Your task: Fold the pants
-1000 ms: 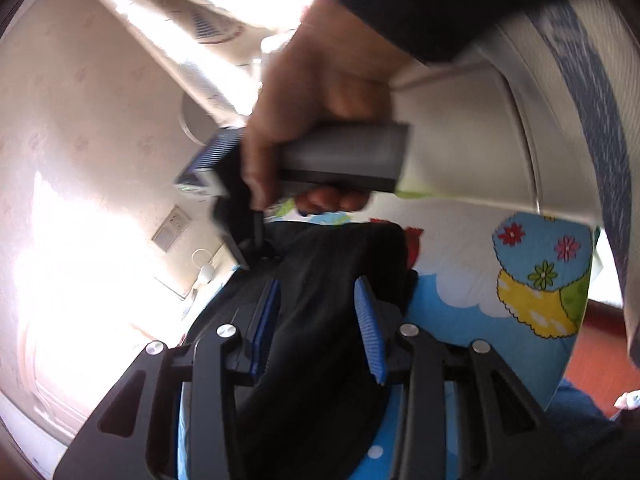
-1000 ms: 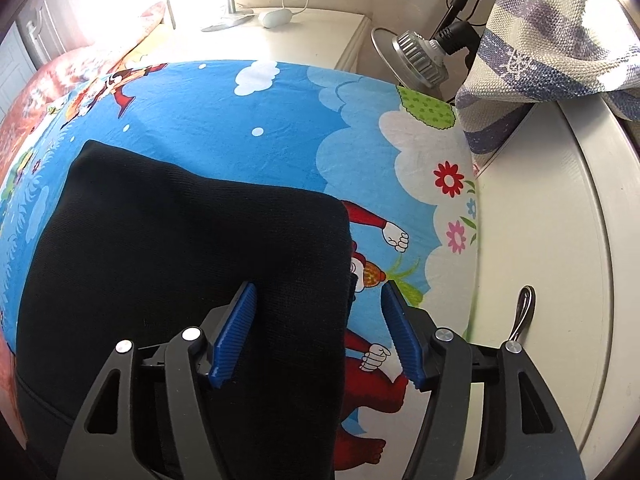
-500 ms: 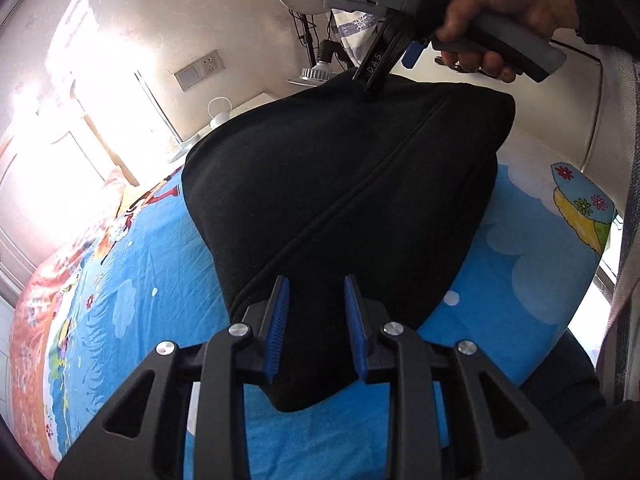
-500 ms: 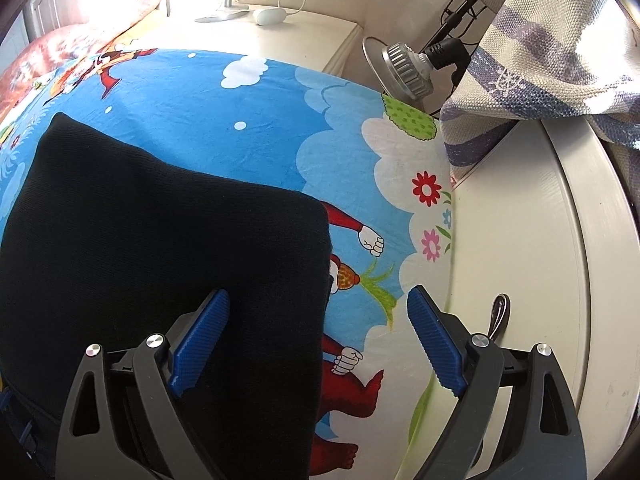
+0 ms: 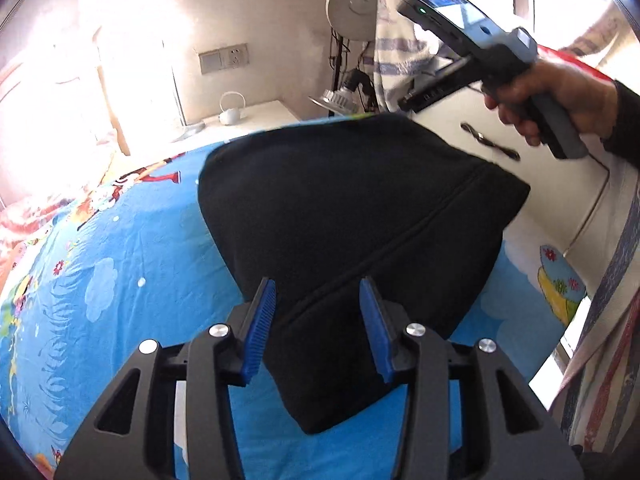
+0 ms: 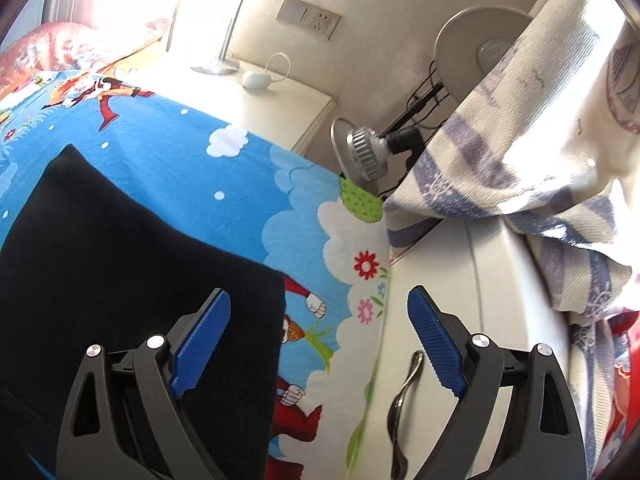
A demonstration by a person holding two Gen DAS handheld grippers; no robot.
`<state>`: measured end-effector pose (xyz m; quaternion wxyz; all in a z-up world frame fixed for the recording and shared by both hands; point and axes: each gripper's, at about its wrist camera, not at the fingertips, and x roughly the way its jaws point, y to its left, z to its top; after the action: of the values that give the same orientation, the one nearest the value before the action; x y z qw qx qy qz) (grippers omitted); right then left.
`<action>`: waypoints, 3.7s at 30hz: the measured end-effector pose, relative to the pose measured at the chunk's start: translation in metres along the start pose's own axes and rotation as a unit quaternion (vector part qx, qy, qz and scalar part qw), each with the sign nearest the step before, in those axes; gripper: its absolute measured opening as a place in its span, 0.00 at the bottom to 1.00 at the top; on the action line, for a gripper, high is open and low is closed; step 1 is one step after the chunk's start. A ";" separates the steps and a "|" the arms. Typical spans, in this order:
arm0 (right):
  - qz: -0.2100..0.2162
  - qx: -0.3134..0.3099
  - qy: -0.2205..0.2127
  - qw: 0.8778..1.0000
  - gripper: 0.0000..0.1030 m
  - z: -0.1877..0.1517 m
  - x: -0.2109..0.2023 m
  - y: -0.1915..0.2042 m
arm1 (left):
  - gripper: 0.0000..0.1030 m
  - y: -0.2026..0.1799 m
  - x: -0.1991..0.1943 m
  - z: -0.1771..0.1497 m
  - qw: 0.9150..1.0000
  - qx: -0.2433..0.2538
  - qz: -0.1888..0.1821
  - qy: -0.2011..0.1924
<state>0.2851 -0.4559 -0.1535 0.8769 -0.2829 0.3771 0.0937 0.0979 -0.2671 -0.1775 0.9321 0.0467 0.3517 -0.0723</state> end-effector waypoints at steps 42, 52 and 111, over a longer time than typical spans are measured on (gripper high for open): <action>0.092 0.070 0.094 0.989 0.89 -0.108 -0.049 0.072 | 0.25 -0.025 0.183 0.167 0.988 0.037 -0.115 0.098; 0.091 0.071 0.094 0.989 0.89 -0.107 -0.048 0.071 | 0.22 0.032 0.060 0.082 0.996 -0.054 -0.034 0.059; 0.042 0.303 0.081 0.949 0.94 -0.086 0.020 0.017 | 0.26 0.030 0.024 -0.014 0.998 -0.028 -0.046 0.034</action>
<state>0.2404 -0.4913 -0.2232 0.8832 0.0054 0.4689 -0.0114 0.1113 -0.2375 -0.2028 0.9162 0.0070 0.3872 -0.1033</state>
